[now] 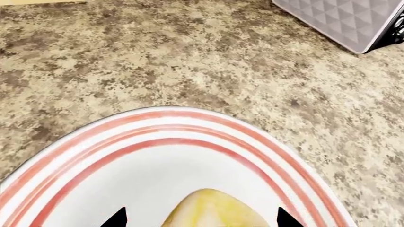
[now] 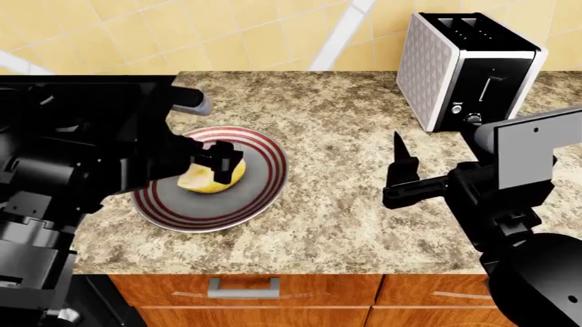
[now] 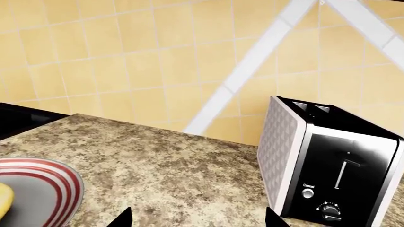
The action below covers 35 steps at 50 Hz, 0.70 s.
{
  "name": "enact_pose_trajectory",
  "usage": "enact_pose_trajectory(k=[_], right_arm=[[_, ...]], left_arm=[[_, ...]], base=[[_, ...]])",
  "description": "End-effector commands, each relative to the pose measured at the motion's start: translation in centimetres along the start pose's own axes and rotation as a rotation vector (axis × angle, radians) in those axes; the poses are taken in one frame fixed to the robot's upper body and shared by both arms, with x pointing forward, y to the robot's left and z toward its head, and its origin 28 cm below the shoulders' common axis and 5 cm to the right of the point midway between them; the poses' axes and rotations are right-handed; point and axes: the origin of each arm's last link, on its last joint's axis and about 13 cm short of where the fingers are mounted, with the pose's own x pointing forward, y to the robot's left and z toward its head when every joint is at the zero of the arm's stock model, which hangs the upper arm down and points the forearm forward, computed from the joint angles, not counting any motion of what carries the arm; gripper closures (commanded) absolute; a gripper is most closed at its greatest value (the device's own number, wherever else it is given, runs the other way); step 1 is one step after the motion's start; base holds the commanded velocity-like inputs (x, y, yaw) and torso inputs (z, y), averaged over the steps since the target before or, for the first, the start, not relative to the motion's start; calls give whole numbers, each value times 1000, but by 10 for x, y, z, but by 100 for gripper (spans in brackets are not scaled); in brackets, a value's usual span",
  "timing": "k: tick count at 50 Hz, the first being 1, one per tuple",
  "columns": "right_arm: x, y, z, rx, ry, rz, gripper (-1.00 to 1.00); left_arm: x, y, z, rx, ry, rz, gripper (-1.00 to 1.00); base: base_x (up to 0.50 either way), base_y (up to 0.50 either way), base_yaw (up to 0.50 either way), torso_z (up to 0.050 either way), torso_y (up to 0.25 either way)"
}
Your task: Frozen meat rests on a plate on the counter. Retrieve the meat and place it in a pot on a burner. Then turn the burner on.
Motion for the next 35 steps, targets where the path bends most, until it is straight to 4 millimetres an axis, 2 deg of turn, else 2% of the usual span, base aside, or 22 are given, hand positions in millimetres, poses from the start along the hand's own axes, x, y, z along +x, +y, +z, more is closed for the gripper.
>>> enact_pose_trajectory(k=[1, 35], right_arm=[[-1, -1, 0, 0, 0, 0, -100], [1, -1, 1, -3, 1, 1, -100]], left_arm=[[2, 0, -3, -1, 11, 2, -100], [6, 3, -11, 0, 31, 7, -100]], base=[[0, 0, 0, 0, 0], [0, 0, 0, 0, 0]])
